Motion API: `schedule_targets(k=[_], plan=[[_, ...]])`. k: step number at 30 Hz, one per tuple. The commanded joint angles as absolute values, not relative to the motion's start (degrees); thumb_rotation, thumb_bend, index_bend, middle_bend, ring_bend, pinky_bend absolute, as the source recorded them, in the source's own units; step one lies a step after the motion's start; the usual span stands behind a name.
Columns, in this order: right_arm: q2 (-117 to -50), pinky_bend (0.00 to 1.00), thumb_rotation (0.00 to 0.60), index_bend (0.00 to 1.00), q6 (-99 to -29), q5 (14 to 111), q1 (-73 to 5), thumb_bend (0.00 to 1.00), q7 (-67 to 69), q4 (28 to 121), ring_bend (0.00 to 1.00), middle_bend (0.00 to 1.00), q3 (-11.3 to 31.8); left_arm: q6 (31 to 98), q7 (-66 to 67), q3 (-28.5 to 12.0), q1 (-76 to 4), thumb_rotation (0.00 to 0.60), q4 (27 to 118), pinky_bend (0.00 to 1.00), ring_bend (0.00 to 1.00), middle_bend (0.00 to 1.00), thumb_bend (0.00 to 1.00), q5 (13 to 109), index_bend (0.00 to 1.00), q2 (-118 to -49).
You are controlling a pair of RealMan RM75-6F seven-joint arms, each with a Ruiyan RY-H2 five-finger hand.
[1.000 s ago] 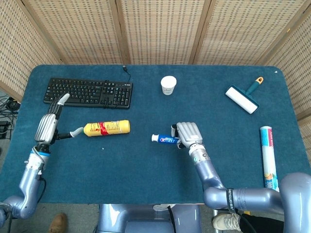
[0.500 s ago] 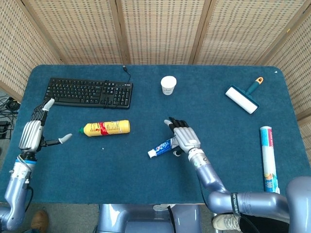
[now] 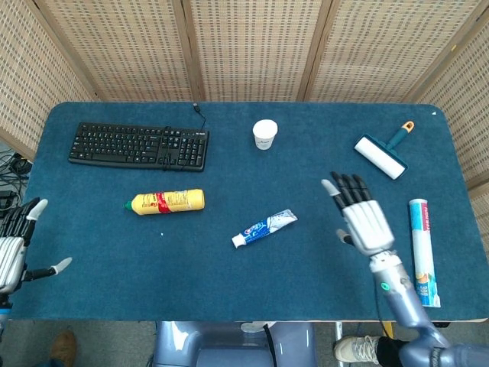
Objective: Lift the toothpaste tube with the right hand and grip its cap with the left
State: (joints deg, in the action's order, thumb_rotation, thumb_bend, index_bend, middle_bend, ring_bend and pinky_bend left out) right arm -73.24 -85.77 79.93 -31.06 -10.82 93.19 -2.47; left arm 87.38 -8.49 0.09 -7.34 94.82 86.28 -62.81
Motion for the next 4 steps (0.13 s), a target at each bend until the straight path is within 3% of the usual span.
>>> schedule_targets(k=[1, 4], plan=[[-70.3, 0.00, 0.600, 0.00, -94.6, 87.1, -22.3, 0.00, -5.6, 85.0, 0.00, 0.00, -7.3, 89.2, -7.8, 1.3, -5.5, 0.562, 94.6, 0.00, 0.00, 0.00, 0.00, 87.4, 0.00, -62.3], [-70.4, 0.00, 0.600, 0.00, -96.1, 88.3, -20.2, 0.00, -4.3, 83.1, 0.00, 0.00, -7.4, 89.8, -8.3, 1.6, -4.8, 0.570, 93.7, 0.00, 0.00, 0.00, 0.00, 87.9, 0.00, -62.8]])
